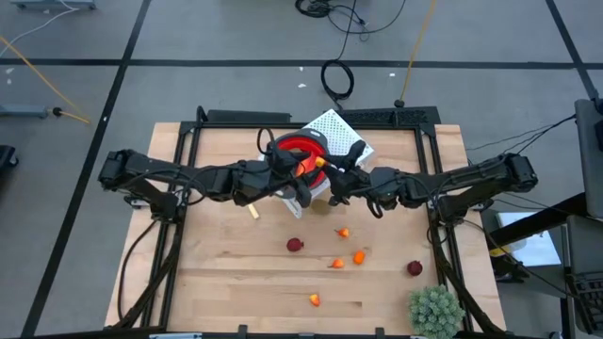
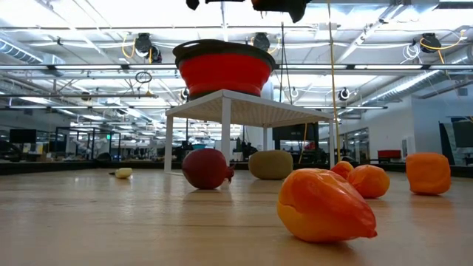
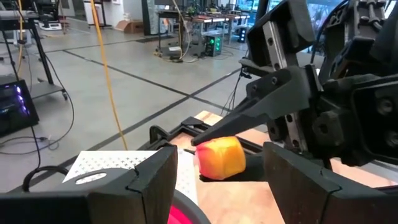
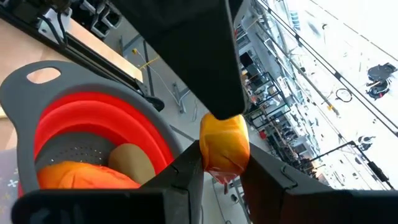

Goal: Pick & Place Fruit
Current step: Put the peach into the red strainer bowl on the shelf

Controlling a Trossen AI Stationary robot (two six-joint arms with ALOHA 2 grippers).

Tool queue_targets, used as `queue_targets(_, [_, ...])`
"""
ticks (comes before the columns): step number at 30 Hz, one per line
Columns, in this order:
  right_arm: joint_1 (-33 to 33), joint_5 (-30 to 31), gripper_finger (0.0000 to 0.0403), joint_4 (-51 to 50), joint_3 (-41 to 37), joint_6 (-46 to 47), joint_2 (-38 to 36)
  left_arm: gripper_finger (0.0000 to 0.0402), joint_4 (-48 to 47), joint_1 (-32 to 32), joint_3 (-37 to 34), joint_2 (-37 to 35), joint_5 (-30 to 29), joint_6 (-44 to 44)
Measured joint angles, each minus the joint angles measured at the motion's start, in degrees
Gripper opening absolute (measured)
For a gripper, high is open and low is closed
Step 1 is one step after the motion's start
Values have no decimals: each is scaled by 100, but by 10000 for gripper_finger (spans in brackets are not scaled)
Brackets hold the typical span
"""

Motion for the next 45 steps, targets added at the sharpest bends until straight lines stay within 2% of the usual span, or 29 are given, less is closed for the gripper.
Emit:
queue_targets(6, [0,-10,84,517,-9,-325,265,234,-60,33,0,-2,2,-46])
queue_targets(15, [39,-4,84,774,-9,-802,385,234,-369,33,-7,-2,-17,-153])
queue_targets(33, [37,0,84,856,-9,-708,387,232,-446,132,-7,-2,-13,-365])
queue_targets(36, [37,0,84,846,-9,-708,387,212,-484,158,-7,-2,78,-512])
queue_targets(45, [35,10,84,781,-9,-678,387,109,-465,192,-7,-2,306,-545])
